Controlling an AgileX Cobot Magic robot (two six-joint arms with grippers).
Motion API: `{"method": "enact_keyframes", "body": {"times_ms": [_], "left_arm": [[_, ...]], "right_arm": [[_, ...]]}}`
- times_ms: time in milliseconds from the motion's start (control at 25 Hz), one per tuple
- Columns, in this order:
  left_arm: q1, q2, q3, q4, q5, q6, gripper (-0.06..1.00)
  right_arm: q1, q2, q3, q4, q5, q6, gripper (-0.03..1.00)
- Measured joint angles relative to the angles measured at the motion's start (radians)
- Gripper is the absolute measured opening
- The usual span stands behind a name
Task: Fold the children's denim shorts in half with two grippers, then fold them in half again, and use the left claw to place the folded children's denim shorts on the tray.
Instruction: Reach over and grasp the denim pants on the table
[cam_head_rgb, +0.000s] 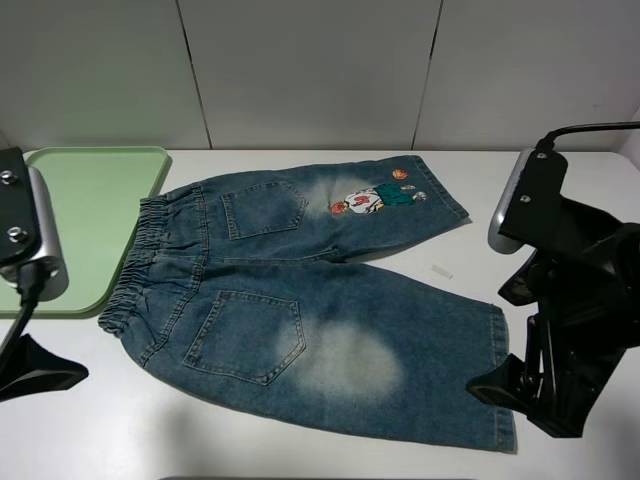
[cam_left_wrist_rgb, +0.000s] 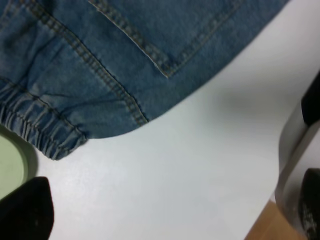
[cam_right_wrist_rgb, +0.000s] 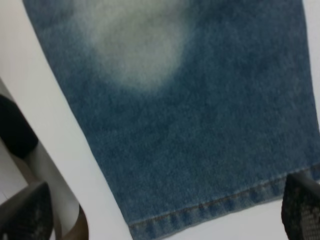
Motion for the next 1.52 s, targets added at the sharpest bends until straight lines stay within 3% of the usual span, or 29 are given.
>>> {"method": "enact_keyframes", "body": {"times_ms": [400, 600, 1160, 1520], "left_arm": [[0.000, 0.000, 0.000, 0.106, 0.032, 0.035, 0.98], [0.000, 0.026, 0.000, 0.116, 0.034, 0.059, 0.97], [0.000, 0.035, 0.106, 0.137, -0.013, 0.132, 0.96], [0.000, 0.155, 0.115, 0.160, -0.128, 0.132, 0.96]], "right_arm": [[0.024, 0.063, 0.000, -0.017, -0.021, -0.018, 0.69], [0.024, 0.106, 0.000, -0.019, -0.027, -0.031, 0.69], [0.024, 0.157, 0.000, -0.012, -0.050, -0.061, 0.69], [0.024, 0.184, 0.000, -0.004, -0.056, -0.080, 0.69]]}}
